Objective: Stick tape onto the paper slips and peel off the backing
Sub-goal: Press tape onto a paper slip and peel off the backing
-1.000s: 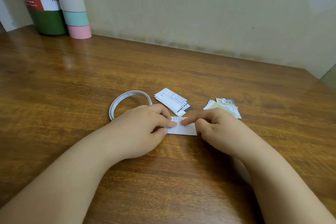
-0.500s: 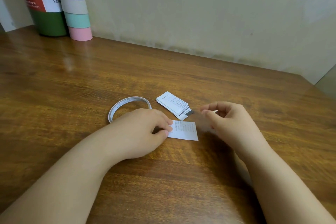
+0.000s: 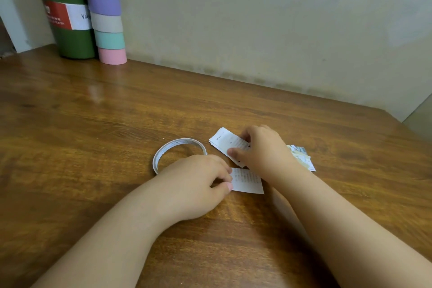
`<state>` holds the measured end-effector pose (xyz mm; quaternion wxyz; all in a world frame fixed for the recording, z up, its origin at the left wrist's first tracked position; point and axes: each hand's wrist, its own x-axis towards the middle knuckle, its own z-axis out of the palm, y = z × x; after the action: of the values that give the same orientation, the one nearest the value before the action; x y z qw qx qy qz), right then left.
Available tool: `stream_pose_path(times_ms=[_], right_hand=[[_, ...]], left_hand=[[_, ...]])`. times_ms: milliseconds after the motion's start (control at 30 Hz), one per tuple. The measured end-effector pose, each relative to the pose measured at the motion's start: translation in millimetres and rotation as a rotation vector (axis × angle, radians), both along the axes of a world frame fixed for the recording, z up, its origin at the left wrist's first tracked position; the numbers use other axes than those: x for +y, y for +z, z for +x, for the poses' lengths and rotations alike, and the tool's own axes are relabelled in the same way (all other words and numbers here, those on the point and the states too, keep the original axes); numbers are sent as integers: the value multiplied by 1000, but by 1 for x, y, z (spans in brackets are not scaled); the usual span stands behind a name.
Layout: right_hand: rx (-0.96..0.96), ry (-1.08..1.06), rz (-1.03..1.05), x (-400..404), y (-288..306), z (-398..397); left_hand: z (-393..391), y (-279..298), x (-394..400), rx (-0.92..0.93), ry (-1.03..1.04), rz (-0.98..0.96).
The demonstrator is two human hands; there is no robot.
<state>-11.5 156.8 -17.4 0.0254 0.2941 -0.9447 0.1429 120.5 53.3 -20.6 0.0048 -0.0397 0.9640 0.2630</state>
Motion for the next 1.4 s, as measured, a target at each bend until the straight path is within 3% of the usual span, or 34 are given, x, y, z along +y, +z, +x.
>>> stream_pose_path(times_ms=[300, 467, 700, 833, 1000, 1200, 1400], right_hand=[[188, 44, -119, 2, -7, 5], [3, -14, -441, 13, 4, 3], [-428, -57, -602, 58, 27, 13], [-535, -89, -471, 68, 15, 19], [-416, -77, -296, 65, 11, 21], [-254, -45, -209, 59, 6, 26], [-213, -32, -153, 56, 4, 28]], left_hand=[[0, 2, 1, -11, -11, -27], [0, 1, 1, -9, -20, -26], [-1, -4, 0, 20, -25, -15], [-2, -3, 2, 5, -57, -17], [1, -3, 1, -30, -57, -29], [0, -1, 1, 0, -19, -12], [3, 1, 0, -13, 46, -9]])
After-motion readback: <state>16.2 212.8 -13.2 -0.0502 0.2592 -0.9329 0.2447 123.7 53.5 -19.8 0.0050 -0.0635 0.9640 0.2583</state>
